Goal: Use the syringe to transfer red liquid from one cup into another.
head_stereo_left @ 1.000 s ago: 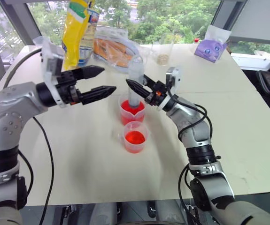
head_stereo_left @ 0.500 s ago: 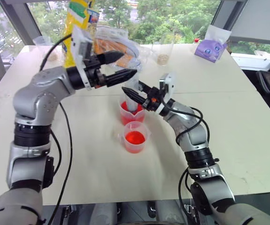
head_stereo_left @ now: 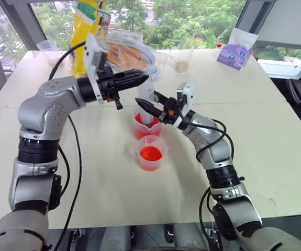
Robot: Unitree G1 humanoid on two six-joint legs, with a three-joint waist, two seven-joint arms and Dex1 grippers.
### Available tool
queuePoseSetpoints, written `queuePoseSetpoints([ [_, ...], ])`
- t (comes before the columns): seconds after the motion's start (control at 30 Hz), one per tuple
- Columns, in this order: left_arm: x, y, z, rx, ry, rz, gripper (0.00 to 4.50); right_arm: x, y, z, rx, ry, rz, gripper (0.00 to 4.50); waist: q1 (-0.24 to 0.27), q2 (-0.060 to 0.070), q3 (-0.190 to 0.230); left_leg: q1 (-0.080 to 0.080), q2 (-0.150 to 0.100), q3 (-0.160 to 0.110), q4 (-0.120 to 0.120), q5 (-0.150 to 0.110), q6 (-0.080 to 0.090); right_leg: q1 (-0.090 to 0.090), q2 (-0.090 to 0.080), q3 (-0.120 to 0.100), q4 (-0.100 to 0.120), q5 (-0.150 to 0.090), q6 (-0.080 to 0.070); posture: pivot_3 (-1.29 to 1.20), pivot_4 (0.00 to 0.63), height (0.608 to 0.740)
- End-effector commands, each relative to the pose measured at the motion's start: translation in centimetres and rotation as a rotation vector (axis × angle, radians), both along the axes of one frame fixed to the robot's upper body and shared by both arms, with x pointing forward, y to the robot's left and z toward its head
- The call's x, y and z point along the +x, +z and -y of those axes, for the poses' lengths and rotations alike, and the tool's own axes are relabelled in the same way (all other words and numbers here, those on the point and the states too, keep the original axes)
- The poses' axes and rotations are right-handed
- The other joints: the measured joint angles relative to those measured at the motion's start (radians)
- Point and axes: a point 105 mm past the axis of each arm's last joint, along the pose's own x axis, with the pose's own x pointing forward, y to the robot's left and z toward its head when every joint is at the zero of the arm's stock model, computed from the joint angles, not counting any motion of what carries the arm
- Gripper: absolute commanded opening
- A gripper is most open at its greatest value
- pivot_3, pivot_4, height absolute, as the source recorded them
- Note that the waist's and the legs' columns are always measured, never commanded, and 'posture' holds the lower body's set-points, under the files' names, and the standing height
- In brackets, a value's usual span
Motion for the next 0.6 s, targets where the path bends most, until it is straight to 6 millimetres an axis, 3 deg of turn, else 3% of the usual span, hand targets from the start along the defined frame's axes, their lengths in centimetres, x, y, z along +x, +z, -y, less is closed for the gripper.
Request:
queuePoseSetpoints([
  [0.03, -0.7, 1.9, 0.4, -0.014, -0.03, 0.078, 0.05, -0.6, 1.7, -0.1, 0.026, 0.014, 0.064, 1.41, 0.0, 0.0, 0.0, 0.0, 0.0, 0.0, 0.0, 0.0, 0.0, 0.0, 0.0, 0.0, 0.0, 0.0, 0.0, 0.0, 0.15, 0.74],
  [0.17, -0.3, 4.1, 0.0, -0.049, 0.003, 0.13, 0.05, -0.8, 0.8, -0.2, 0.008, 0.037, 0.036, 1.41, 0.001, 0.0, 0.0, 0.0, 0.0, 0.0, 0.0, 0.0, 0.0, 0.0, 0.0, 0.0, 0.0, 0.0, 0.0, 0.0, 0.15, 0.74],
  [0.6, 0.0, 5.9, -0.9, -0.049, 0.038, 0.19, 0.05, -0.8, -0.4, -0.5, -0.006, 0.057, -0.016, 1.41, 0.0, 0.0, 0.0, 0.0, 0.0, 0.0, 0.0, 0.0, 0.0, 0.0, 0.0, 0.0, 0.0, 0.0, 0.0, 0.0, 0.15, 0.74],
])
